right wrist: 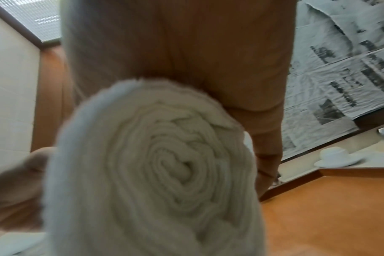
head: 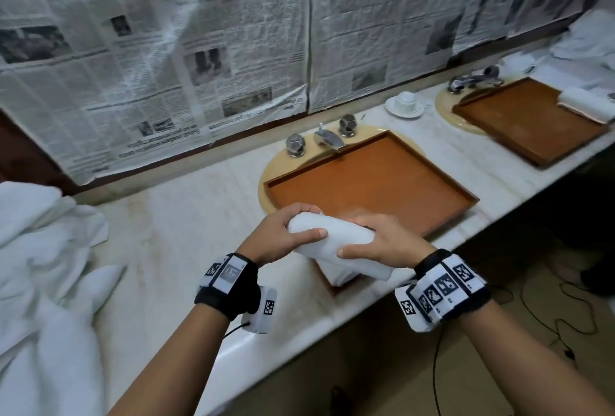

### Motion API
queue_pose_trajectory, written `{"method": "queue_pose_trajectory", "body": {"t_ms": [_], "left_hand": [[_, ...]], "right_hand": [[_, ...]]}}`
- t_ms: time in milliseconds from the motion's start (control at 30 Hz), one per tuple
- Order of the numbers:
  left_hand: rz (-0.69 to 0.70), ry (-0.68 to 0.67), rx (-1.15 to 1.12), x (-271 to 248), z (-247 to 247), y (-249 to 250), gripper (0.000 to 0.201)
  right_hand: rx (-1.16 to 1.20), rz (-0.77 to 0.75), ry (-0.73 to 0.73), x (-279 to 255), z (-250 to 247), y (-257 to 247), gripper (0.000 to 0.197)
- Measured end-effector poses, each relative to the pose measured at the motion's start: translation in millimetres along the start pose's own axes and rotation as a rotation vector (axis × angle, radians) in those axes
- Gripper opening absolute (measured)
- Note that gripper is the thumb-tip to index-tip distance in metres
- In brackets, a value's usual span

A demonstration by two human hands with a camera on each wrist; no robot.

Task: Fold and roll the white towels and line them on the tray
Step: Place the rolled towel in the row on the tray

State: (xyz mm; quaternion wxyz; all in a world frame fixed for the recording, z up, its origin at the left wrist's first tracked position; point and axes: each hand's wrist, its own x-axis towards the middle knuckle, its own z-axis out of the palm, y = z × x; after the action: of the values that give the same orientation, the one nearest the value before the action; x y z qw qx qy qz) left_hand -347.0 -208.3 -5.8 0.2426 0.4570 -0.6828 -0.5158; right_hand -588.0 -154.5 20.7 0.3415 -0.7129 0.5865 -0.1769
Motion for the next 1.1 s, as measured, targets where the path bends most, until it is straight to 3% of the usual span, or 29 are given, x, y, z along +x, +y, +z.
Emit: {"method": "queue_pose_trajectory", "body": {"t_ms": [100,200,300,400,500,633,833,1100], "left_hand": [[0.049,0.036,0.042,28.9,22.7,4.7,0.043],[0.059,0.115,0.107,48.7,40.6,1.0,0.052],[0.059,0.193,0.301,54.9,51.3,-10.5,0.058],[-0.031,0.17,0.473,50.4,60.5,-25.4,0.067],[-0.134,0.111,0.487,46.0,71.6,-43.7,0.084],[-0.121,0.16,0.429,43.4,80.9,-56.3,0.099],[-0.121,0.172,0.413,42.7,80.1,-56.9,0.091],[-0.141,0.151,0.401,45.8,76.7,-58.4,0.094]], "right_hand": [[0.04,0.053,0.034,6.7,-17.3,35.5,0.054],[0.03,0.111,0.07,22.2,-30.0,68.7,0.047],[-0.011,0.186,0.137,38.6,-35.0,93.8,0.056],[-0.007,0.267,0.169,52.0,-26.4,110.9,0.067],[0.005,0.309,0.151,61.4,-7.8,116.1,0.065],[0.042,0.319,0.113,69.0,18.9,112.7,0.061],[0.076,0.315,0.047,66.7,34.8,110.2,0.074],[-0.044,0.338,-0.08,67.8,30.5,118.5,0.085]]}}
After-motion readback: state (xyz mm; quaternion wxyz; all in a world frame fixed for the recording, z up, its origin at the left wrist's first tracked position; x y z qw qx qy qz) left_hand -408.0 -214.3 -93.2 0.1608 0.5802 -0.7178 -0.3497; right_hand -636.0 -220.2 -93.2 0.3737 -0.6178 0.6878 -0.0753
